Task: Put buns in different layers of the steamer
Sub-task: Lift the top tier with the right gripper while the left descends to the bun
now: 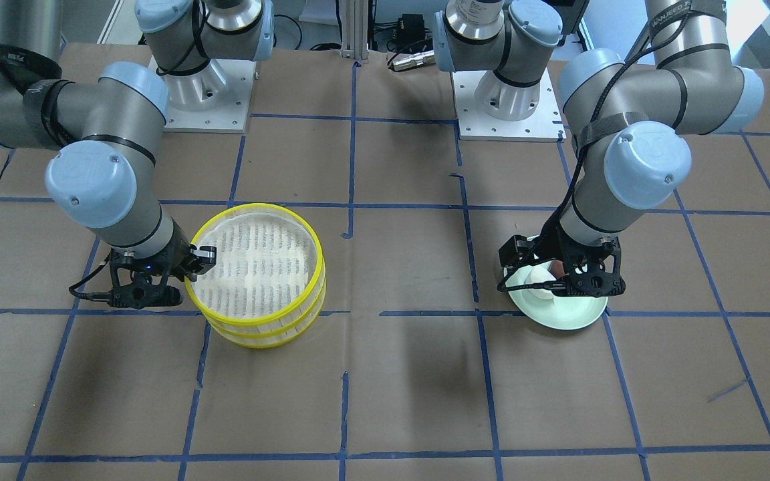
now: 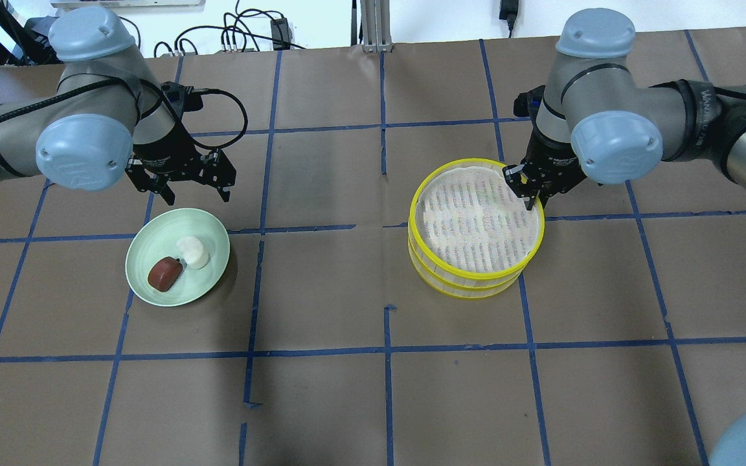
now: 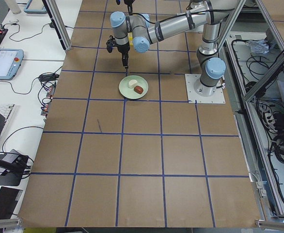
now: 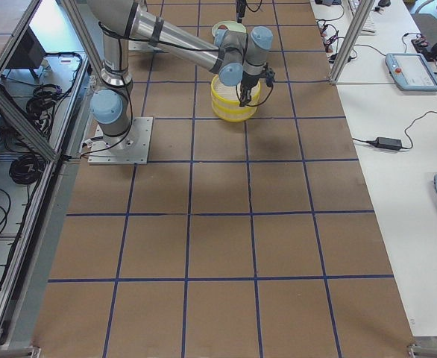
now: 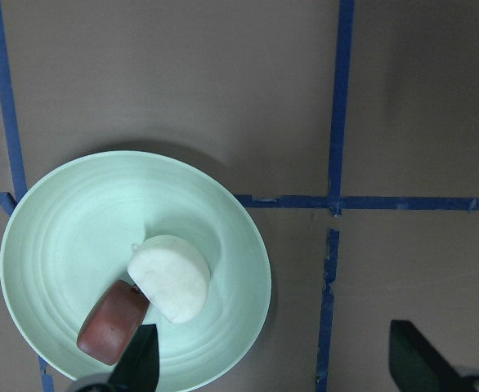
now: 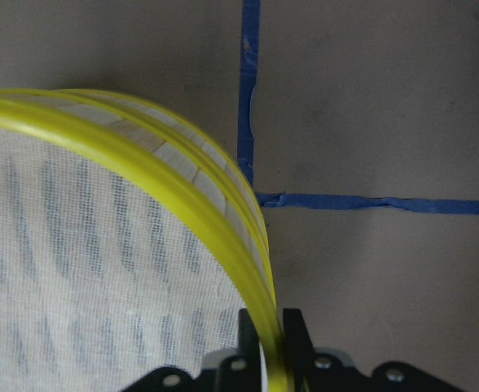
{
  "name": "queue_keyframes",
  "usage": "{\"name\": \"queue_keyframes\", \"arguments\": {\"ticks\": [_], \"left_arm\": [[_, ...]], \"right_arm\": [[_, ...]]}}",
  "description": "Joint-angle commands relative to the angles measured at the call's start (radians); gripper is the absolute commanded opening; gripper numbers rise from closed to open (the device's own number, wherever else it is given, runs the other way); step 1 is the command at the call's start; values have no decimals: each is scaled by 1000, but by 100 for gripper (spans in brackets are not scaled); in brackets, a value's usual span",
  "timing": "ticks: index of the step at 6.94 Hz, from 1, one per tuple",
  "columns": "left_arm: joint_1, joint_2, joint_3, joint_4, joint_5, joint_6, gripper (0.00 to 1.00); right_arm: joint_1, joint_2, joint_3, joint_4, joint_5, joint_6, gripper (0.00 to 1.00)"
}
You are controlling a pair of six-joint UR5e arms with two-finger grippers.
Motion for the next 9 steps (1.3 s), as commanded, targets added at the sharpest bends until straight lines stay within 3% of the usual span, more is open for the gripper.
{"name": "queue_keyframes", "arguments": {"ticks": [1, 4, 6, 8, 9], "left_arm": [[0, 0, 1, 0, 0, 0, 99], [2, -3, 1, 2, 0, 0, 98], [43, -26, -20, 40, 2, 55, 89], [92, -50, -142, 229, -8, 117, 88], [100, -73, -186, 292, 3, 124, 85]], "right_arm": [[3, -4, 0, 5, 8, 11, 6], [1, -42, -11, 18, 5, -3, 6], [-17, -93, -52, 42, 0, -36, 7], [-122, -104, -142, 212, -3, -91, 7], [-161, -133, -147, 240, -11, -172, 7]]}}
